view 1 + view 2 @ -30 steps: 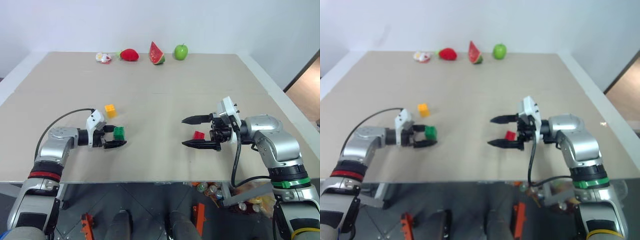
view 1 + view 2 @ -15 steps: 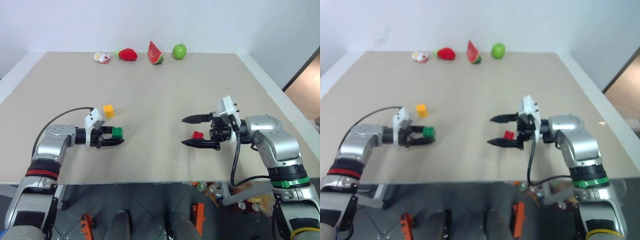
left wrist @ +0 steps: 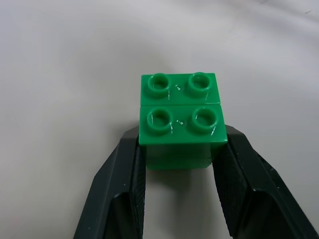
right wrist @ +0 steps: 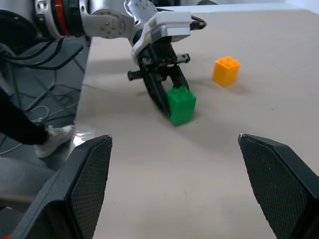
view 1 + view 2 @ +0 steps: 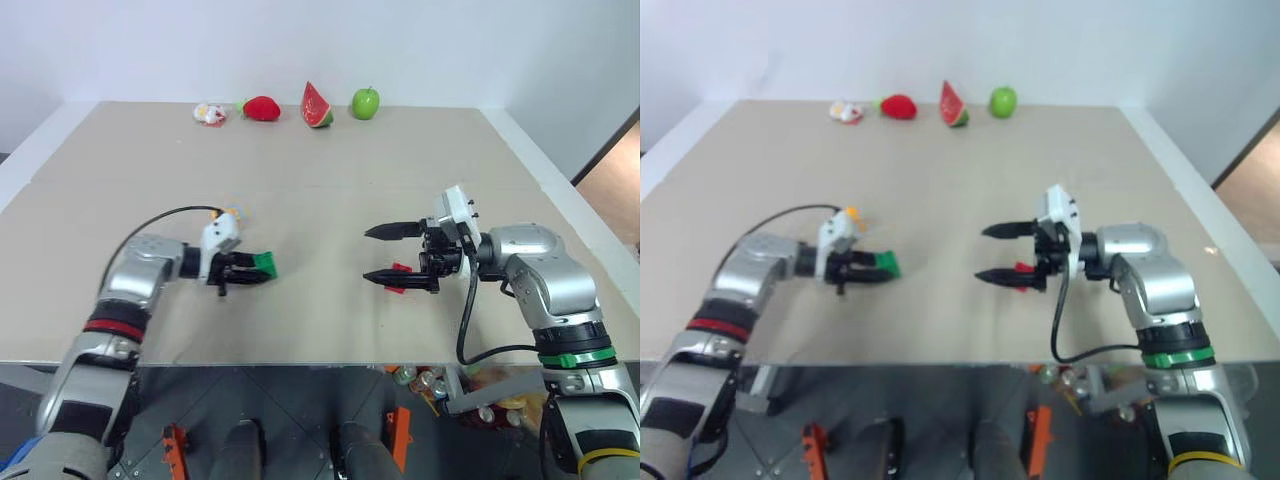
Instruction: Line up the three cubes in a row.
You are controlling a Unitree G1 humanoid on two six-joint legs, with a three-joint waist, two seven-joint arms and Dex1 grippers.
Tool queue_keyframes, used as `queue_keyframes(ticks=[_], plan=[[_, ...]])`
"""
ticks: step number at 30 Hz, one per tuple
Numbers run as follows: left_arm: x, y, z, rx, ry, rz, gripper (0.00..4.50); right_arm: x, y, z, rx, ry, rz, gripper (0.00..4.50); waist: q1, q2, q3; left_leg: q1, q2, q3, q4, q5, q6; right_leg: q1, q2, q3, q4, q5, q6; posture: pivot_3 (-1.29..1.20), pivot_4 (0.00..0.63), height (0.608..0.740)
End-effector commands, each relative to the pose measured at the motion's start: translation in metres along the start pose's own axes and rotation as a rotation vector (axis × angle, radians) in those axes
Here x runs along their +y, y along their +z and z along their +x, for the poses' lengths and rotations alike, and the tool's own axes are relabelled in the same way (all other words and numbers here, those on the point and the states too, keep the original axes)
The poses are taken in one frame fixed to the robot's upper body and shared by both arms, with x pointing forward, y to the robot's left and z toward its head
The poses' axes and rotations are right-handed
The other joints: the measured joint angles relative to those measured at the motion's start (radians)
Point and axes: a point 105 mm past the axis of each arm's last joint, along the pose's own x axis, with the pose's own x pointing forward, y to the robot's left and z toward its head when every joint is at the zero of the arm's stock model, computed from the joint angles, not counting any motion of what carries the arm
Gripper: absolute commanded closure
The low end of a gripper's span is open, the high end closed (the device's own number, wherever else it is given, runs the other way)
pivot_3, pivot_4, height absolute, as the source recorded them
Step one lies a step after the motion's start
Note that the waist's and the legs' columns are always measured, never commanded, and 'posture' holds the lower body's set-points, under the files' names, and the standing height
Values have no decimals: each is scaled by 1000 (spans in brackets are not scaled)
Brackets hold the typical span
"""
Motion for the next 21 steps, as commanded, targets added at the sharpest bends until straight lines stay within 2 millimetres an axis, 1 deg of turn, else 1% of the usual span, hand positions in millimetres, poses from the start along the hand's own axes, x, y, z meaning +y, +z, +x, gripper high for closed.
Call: queue_keyframes(ticks=[1, 3, 5, 7, 9, 17, 21], plan=[[1, 24, 22, -1, -56, 118, 3186, -7, 4, -28, 26, -87, -43, 275, 0, 0, 0, 0, 0, 0, 0, 0, 0, 0, 0, 0, 0, 0, 0, 0, 150, 740], [-2, 32, 37, 2, -101, 149, 3186, -6, -6, -41, 71, -119, -27, 275, -1, 0, 0, -1, 0, 0, 0, 0, 0, 0, 0, 0, -1, 0, 1, 0, 150, 740], [-4, 37, 48, 12, -142, 172, 3186, -5, -13, -54, 96, -160, -6, 275, -3, 0, 0, -1, 0, 0, -1, -1, 1, 0, 0, 0, -1, -1, 2, 0, 150, 740], [-6, 42, 56, 28, -180, 194, 3186, -6, -17, -67, 105, -215, 15, 275, -6, 0, 0, -1, -1, 0, -1, -1, 2, -1, 1, 1, -1, -1, 2, 0, 150, 740], [-7, 43, 61, 49, -205, 209, 3186, -5, -19, -75, 104, -259, 29, 275, -8, 0, 0, -1, -1, -1, -1, -2, 3, -1, 1, 1, -1, -1, 2, 0, 150, 740], [-9, 46, 72, 62, -230, 233, 3186, 7, -23, -78, 94, -315, 58, 275, -13, 0, 0, 0, -1, -1, -1, -2, 3, 0, 1, 2, 0, -1, 2, 0, 150, 740], [-10, 48, 79, 59, -224, 249, 3186, 5, -20, -77, 82, -330, 59, 275, -10, 0, 0, 0, -2, -1, 0, -2, 3, 0, 0, 2, -1, -1, 3, 0, 150, 740]])
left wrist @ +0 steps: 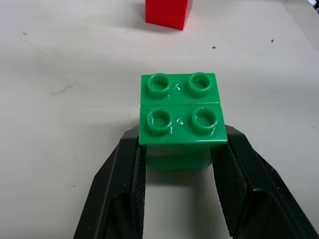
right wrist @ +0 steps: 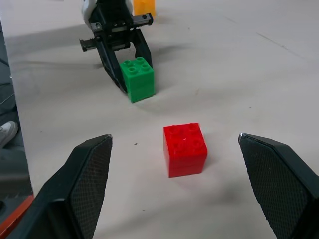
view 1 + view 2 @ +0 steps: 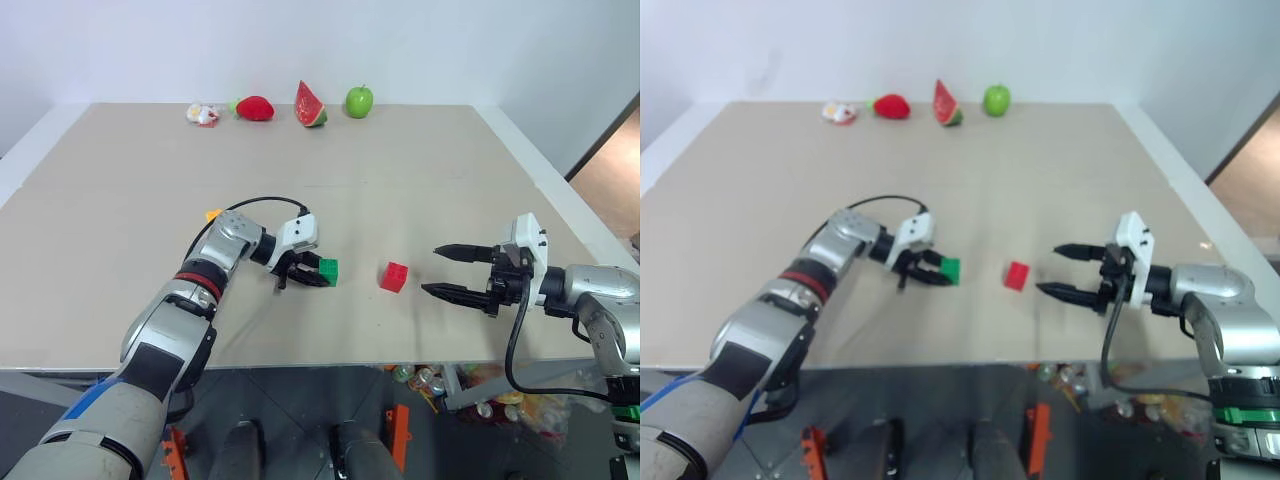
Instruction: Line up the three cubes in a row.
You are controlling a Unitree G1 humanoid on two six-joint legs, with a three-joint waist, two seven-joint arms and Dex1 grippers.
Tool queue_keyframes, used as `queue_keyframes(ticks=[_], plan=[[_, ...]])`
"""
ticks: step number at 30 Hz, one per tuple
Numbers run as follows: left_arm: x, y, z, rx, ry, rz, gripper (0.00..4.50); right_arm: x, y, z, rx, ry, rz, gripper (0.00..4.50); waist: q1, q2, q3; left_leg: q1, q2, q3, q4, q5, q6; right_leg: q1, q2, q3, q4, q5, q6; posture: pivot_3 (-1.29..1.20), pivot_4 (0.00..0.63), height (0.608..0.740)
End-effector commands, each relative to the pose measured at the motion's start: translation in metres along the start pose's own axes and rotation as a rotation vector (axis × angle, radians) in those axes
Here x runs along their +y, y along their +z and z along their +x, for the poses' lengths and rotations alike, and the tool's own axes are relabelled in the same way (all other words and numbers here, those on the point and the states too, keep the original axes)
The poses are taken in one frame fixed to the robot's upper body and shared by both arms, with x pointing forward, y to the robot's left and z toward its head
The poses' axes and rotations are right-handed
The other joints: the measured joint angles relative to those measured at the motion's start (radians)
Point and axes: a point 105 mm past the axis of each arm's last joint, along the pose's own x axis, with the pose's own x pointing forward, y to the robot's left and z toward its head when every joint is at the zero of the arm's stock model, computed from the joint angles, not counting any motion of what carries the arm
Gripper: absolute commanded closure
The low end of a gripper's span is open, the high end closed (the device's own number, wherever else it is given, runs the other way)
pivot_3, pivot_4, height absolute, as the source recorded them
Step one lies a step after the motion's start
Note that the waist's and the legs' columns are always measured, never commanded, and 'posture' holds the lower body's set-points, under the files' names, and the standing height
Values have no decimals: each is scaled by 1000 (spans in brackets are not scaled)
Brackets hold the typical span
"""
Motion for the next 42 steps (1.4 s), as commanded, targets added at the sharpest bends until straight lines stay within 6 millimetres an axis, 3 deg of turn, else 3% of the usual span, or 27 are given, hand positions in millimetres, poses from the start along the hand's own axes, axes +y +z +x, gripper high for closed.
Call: queue_keyframes(ticks=[1, 13, 15, 21, 22, 28, 34, 39, 42], plan=[[7, 17, 2, -18, 22, 63, 3186, -3, 20, -4, -54, -28, -52, 275, 2, 0, 0, 0, 0, 0, 0, 0, 0, 0, 0, 0, 0, 0, 0, 0, 150, 740], [10, 13, 1, -20, 58, 56, 3186, -6, 25, 9, -75, -9, -58, 275, 3, 0, 0, 0, 0, 0, 0, 0, 0, 0, 0, 0, 0, 0, 1, 0, 150, 740], [12, 11, -1, -26, 88, 48, 2145, -6, 26, 9, -75, -9, -60, 275, 3, 0, 0, 0, 0, 0, 0, 0, 0, 0, 0, 0, 0, 0, 1, 0, 150, 740], [15, 7, -9, -28, 117, 42, 164, -9, 29, 10, -83, -7, -64, 275, 3, 0, 0, 0, 0, 0, 0, 0, 0, 0, 0, 0, 0, 0, 1, 0, 150, 740], [13, 5, -11, -23, 103, 29, 32, -9, 30, 10, -84, -6, -64, 275, 3, 0, 0, 0, 0, 0, 0, 0, 0, 0, 0, 0, 0, 0, 1, 0, 150, 740], [6, -3, -48, -59, 81, -5, 32, -10, 35, 10, -97, 4, -75, 275, -5, 0, 0, 0, 0, 0, -1, 0, 0, -1, 1, 0, 1, 0, 0, 0, 150, 740], [-23, -21, -103, -13, 86, -31, 32, -6, 46, 19, -124, 35, -104, 275, -18, 0, 0, 1, 1, 0, -2, 0, 0, -1, 1, 1, 1, 0, 0, 0, 150, 740], [-38, -25, -147, -110, 307, -152, 32, 12, 61, 51, -180, 110, -153, 275, -19, 0, 0, 2, 4, 0, -1, 0, 0, -1, 3, -1, 2, 0, -2, 0, 150, 740], [-41, -27, -167, -145, 466, -182, 32, 10, 69, 74, -209, 75, -188, 275, -19, 0, 0, 3, 5, -1, -1, 0, 0, 0, 3, -2, 3, 1, -4, 0, 150, 740]])
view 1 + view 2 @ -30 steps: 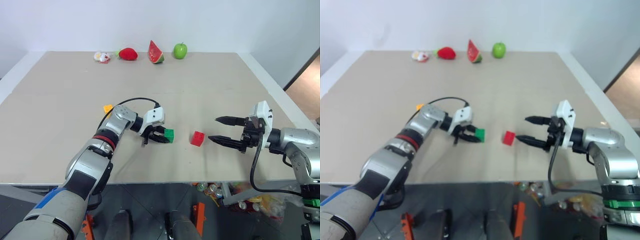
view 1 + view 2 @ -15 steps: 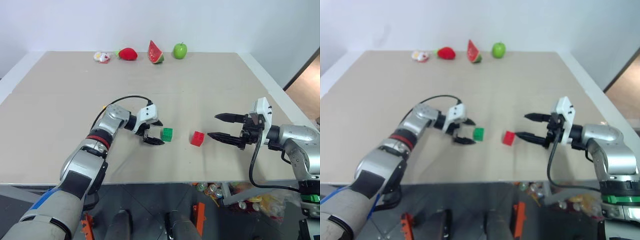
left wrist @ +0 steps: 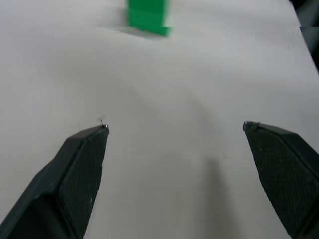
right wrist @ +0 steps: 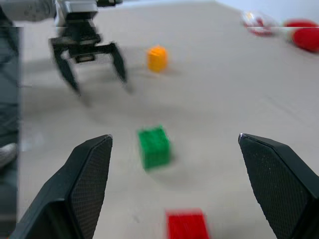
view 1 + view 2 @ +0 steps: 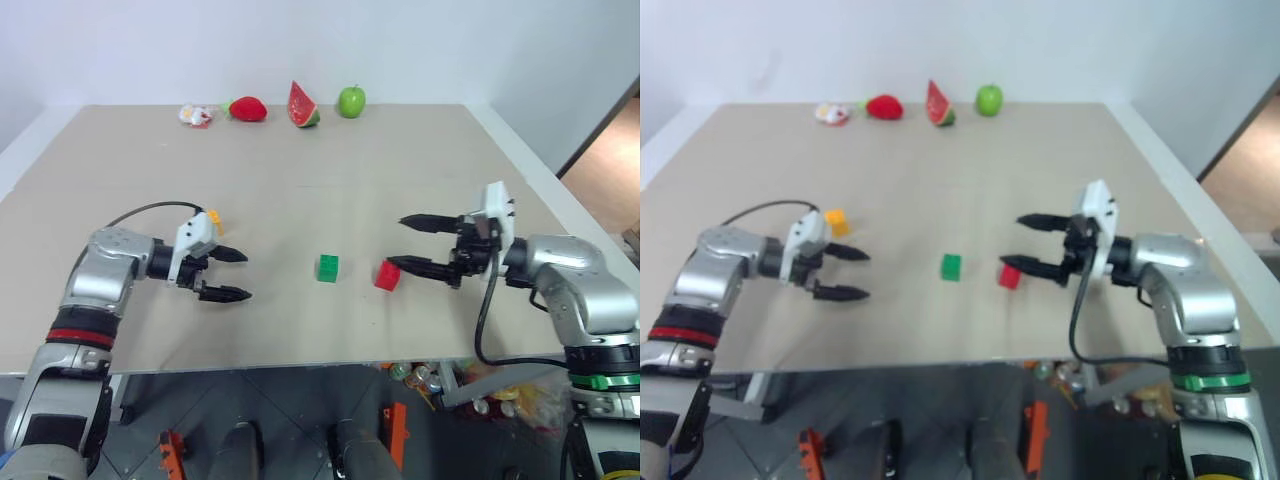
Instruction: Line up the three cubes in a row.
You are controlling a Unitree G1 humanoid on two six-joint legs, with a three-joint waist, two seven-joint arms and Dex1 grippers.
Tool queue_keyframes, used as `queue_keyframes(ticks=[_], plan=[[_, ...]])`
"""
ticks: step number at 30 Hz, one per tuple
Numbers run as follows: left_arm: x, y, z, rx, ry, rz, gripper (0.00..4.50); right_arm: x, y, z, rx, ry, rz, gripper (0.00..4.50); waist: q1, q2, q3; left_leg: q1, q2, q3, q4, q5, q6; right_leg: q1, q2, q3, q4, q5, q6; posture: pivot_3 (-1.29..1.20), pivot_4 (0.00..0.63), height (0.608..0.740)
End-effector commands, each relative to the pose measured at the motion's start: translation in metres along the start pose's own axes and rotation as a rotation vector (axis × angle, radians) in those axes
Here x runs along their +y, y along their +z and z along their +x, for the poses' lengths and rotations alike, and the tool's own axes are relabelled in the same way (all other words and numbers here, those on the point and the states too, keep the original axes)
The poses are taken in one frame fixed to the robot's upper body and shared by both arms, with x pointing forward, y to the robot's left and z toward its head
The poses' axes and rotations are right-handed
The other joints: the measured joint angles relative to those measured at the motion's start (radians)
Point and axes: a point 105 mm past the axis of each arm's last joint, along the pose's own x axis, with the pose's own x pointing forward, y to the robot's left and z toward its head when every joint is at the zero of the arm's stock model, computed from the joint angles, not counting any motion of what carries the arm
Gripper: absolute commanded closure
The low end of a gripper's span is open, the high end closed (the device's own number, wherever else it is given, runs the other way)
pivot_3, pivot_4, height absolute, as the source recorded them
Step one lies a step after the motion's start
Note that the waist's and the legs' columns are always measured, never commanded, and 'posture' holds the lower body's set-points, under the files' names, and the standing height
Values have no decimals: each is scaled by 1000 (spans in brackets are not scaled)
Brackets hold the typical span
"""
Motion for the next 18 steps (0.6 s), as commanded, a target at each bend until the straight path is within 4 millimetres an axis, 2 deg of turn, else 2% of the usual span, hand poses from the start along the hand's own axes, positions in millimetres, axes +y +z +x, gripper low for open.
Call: queue_keyframes(ticks=[1, 5, 7, 11, 14, 18], plan=[[9, 20, -29, -99, 195, 5, 32, -5, 18, 24, -36, -37, -109, 275, 2, 0, 0, 0, 0, 0, 0, 0, 0, 0, 0, 0, 0, 0, 0, 0, 150, 740], [19, 13, -57, -183, 406, -104, 32, -6, 28, 47, -91, -16, -136, 275, 4, 0, 0, 1, 0, 0, 0, 1, -1, 0, 0, -1, 0, 1, -1, 0, 150, 740], [19, 6, -63, -193, 467, -135, 32, -5, 32, 53, -109, 1, -139, 275, 6, 0, 0, 1, 0, 1, 0, 1, -1, 0, -1, -1, 0, 1, -1, 0, 150, 740], [20, -21, -69, -151, 531, -185, 32, 1, 32, 66, -120, 62, -156, 275, 7, 0, 0, 1, 0, 2, -1, 1, -1, 0, -1, -1, 0, 0, -1, 0, 150, 740], [27, -27, -69, -127, 537, -190, 32, 0, 29, 68, -119, 66, -155, 275, 7, 0, 0, 1, 0, 1, -1, 1, -1, 0, -1, -2, 0, 0, -1, 0, 150, 740], [45, -28, -68, -106, 551, -181, 32, 1, 27, 67, -119, 69, -155, 275, 10, 0, 0, 1, 0, 1, -1, 1, -1, 0, -1, -3, 0, 1, -2, 0, 150, 740]])
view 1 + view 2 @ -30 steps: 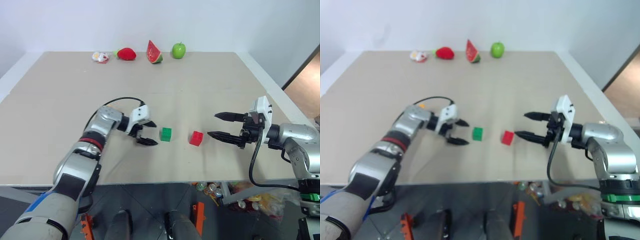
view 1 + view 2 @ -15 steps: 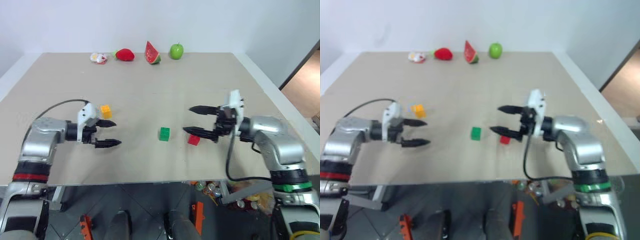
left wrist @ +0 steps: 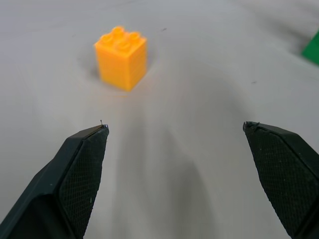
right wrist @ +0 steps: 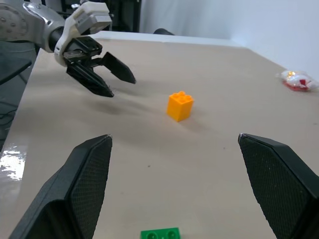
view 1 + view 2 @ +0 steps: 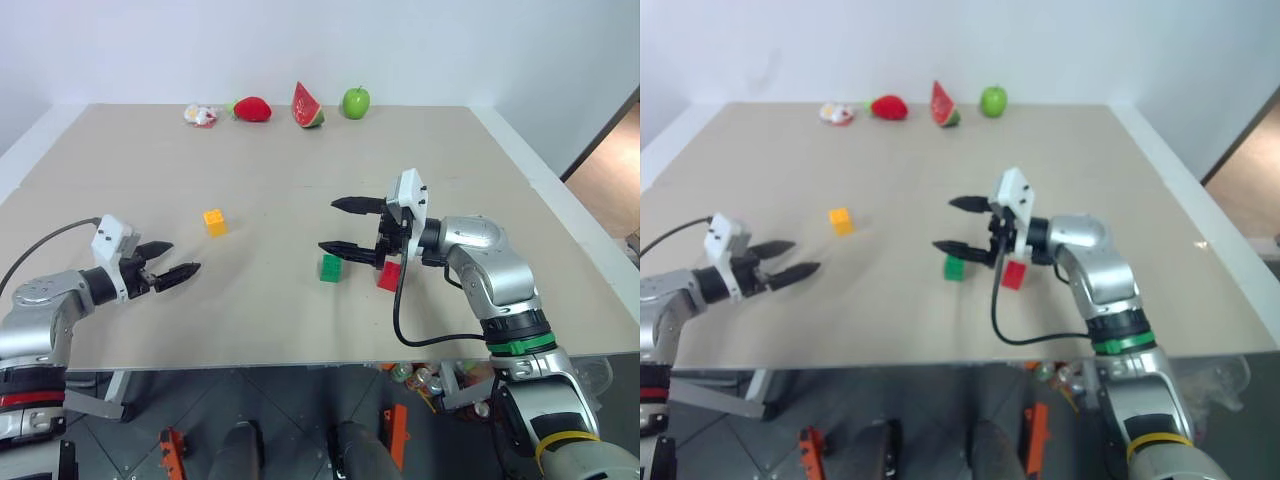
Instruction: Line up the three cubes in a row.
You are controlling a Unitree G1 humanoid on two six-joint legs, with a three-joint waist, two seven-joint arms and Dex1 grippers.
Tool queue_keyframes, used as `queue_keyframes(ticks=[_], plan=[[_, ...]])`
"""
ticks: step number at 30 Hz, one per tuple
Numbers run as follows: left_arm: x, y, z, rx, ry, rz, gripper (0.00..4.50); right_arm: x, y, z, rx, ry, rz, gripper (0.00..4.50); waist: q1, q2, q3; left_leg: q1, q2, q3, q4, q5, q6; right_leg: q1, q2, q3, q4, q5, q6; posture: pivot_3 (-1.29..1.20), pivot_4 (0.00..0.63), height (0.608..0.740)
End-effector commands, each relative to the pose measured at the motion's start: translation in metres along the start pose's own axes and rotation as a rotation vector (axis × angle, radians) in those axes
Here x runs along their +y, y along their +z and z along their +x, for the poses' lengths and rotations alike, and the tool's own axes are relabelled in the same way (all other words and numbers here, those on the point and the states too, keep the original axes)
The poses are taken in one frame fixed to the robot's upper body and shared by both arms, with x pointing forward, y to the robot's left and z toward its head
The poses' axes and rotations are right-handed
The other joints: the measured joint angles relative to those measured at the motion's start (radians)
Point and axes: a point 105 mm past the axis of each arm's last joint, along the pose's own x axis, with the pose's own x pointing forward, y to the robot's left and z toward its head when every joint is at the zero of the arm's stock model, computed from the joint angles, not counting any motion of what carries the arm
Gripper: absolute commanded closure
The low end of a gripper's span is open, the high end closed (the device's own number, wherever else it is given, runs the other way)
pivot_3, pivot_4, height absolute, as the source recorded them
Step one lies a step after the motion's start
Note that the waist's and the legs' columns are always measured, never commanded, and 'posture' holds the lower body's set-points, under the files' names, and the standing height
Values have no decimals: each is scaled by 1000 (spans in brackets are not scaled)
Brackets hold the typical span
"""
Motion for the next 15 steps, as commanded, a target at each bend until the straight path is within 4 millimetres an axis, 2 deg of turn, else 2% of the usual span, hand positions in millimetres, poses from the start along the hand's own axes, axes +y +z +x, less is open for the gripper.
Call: queue_keyframes(ticks=[1, 6, 15], plan=[[17, 19, 5, -14, 26, 74, 32, -2, 14, -1, -34, -2, -54, 275, 1, 0, 0, 0, 0, 0, 0, 0, 0, 0, 0, 0, 0, 0, 0, 0, 150, 740], [27, 23, 24, 3, 21, 92, 32, -2, 15, -3, -34, -14, -55, 275, 0, 0, 0, 0, 0, 0, 0, 0, 0, 0, 0, 0, 0, 1, 0, 0, 150, 740], [30, 21, 51, 34, -3, 104, 32, 5, 20, -5, -44, -31, -59, 275, -1, 0, 0, 0, 0, 0, -1, 0, 0, -1, 1, 0, 0, -1, 1, 0, 150, 740]])
